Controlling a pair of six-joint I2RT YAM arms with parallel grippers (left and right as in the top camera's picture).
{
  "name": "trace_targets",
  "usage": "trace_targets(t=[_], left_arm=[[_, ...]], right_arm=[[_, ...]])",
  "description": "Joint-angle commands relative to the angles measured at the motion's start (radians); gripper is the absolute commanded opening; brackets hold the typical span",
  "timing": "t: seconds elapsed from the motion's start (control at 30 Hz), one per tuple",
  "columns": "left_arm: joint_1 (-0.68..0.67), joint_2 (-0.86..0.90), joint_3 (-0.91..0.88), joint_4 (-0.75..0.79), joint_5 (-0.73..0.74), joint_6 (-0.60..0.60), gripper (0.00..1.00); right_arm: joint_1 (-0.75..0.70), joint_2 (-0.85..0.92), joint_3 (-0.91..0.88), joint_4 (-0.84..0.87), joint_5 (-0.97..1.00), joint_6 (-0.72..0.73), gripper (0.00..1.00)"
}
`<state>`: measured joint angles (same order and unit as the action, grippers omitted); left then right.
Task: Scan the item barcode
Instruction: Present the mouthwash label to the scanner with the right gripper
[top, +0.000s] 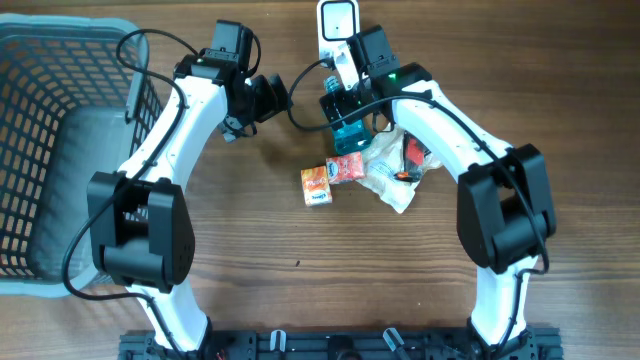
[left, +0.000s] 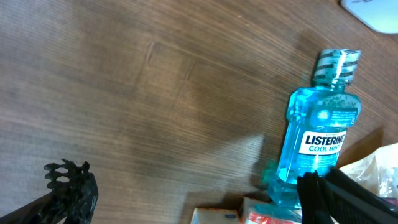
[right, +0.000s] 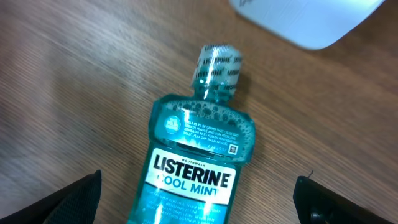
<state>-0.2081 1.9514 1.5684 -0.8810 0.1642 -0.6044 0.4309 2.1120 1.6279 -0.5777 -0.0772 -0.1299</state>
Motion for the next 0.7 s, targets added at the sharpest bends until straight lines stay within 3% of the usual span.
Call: trace_targets(t=[0.0,0.3,0.5,0.67], left_arm=[[0.018,0.001,0.0,-0.007,-0.006,-0.089,1.0],[0.095,0.001,0.0,-0.019,-0.004,-0.137,1.0],[0.097,0.001,0.0,-0.034,-0.006,-0.137,1.0],[0.097,0.001,0.0,-0.038,-0.006,-0.137,1.0]], right_arm=[[0.005,0.061,0.006,0.001,-0.018,-0.027,1.0],[0.006,0.11,0.006,-0.003,-0.08,-0.017,1.0],[0.006,0.125,0.006,0.013,0.004,0.015,0.99],[0.008,0.125,0.006,0.02,0.01,0.055,0.89]])
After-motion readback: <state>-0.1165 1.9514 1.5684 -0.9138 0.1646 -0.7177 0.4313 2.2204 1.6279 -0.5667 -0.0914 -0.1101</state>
